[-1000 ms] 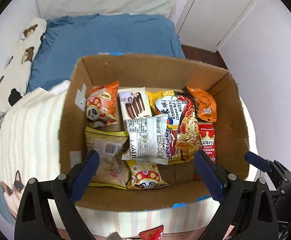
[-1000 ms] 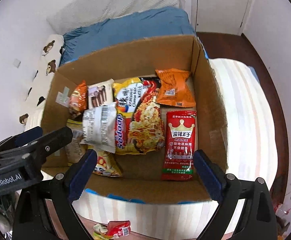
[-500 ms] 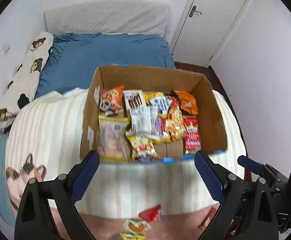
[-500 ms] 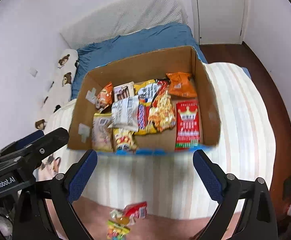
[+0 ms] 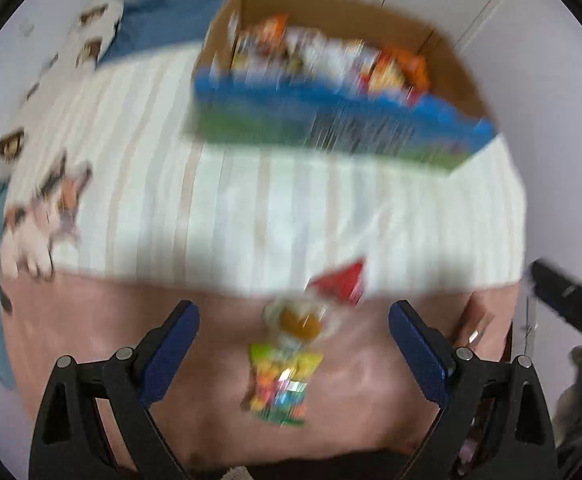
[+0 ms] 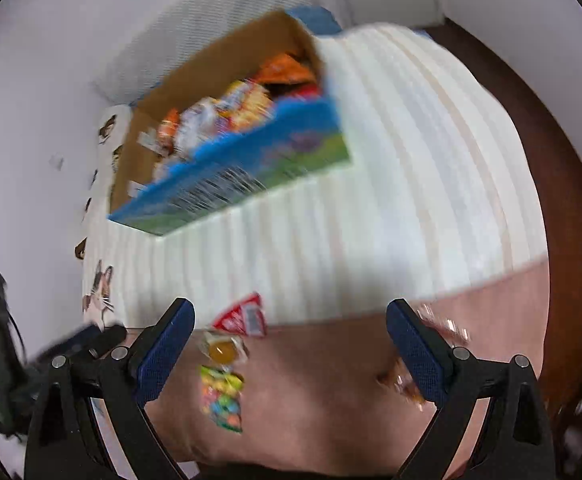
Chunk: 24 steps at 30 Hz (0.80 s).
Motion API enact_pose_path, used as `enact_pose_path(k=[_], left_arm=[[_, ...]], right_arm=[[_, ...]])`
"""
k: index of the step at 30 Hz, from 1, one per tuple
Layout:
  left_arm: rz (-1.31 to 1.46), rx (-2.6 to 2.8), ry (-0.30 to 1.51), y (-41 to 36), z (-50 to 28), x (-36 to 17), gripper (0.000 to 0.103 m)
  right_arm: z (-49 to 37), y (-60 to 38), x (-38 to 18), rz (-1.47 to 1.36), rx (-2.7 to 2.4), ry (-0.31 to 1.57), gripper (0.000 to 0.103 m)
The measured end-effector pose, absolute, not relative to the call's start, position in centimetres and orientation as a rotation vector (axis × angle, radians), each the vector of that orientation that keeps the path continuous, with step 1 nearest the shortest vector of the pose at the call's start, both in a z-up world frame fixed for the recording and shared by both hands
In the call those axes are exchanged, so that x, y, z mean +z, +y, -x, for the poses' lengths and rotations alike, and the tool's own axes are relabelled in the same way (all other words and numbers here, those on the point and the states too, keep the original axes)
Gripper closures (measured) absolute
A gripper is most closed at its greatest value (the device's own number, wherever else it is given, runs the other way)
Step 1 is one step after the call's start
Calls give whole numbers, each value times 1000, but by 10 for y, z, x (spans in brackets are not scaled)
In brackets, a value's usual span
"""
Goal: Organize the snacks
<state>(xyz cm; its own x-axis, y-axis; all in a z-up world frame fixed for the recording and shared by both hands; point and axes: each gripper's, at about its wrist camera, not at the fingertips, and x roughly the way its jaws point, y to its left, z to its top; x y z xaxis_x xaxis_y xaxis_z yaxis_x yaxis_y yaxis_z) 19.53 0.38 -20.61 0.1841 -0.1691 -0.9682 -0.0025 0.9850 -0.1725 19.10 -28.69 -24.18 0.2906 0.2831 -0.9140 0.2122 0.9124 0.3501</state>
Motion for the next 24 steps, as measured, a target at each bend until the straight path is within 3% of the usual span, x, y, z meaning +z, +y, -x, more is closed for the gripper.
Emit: enact_pose_path(k=[16, 18, 20, 22, 24], left_arm=[[207, -86, 1702, -2, -138, -339, 6], [210, -85, 1717, -3, -135, -346, 6], [212, -86, 1724, -4, -132, -351, 6], [211, -86, 1729, -6, -130, -354, 6], [207, -90, 1728, -7, -129, -356, 6]], right_arm=[[-155, -361, -379, -602, -233, 1478, 6], [-157, -357, -386, -546, -239, 1473, 12], [-159, -344, -384, -433, -216, 1462, 30], [-159, -332, -383, -357, -180, 1461, 37], [-157, -316, -381, -294, -124, 1465, 37]])
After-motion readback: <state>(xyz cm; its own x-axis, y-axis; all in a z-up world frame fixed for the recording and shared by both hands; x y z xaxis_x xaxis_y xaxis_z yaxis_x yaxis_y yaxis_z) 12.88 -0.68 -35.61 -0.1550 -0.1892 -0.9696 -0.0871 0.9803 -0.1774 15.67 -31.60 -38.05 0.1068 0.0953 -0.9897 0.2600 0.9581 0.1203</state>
